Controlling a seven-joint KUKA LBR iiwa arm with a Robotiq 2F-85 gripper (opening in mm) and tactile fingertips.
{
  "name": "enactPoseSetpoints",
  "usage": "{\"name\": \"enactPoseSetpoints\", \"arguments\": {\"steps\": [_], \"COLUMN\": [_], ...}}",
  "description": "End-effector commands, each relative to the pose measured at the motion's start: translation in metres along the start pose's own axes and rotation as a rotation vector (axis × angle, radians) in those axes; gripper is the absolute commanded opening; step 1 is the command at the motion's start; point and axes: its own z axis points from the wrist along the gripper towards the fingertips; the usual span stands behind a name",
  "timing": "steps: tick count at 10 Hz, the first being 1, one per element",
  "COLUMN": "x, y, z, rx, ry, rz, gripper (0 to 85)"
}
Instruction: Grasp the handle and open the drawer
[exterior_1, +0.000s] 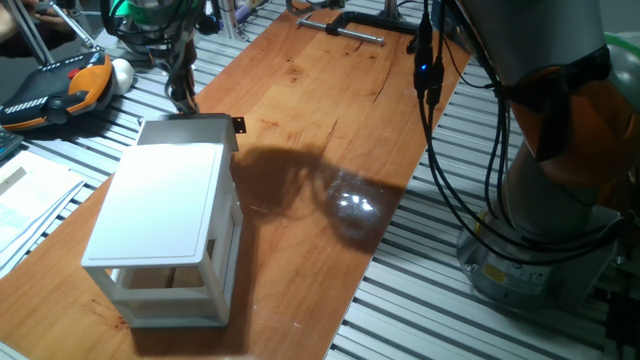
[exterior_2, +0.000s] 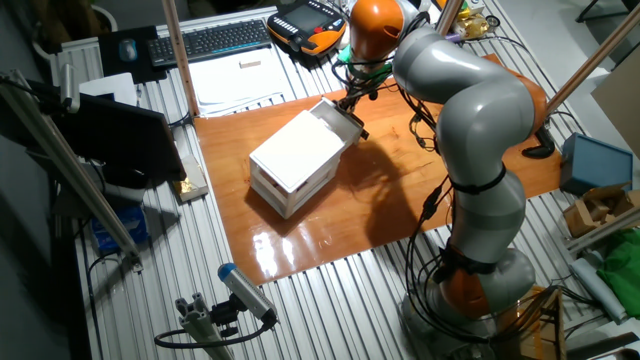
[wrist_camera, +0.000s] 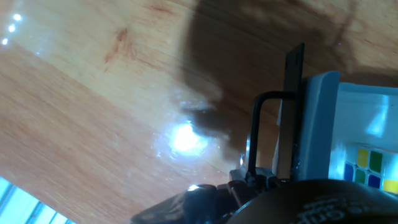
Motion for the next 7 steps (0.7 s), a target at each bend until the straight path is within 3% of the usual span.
{"name": "enactPoseSetpoints", "arguments": {"steps": [1,7], "x": [-0.001,-0.007], "y": [0.003,0.018], "z": [0.0,0.0], "rx": [0.002,0.003], "ry": [0.0,-0.001], "rz": [0.0,0.004], "gripper": [0.7,0.7]}}
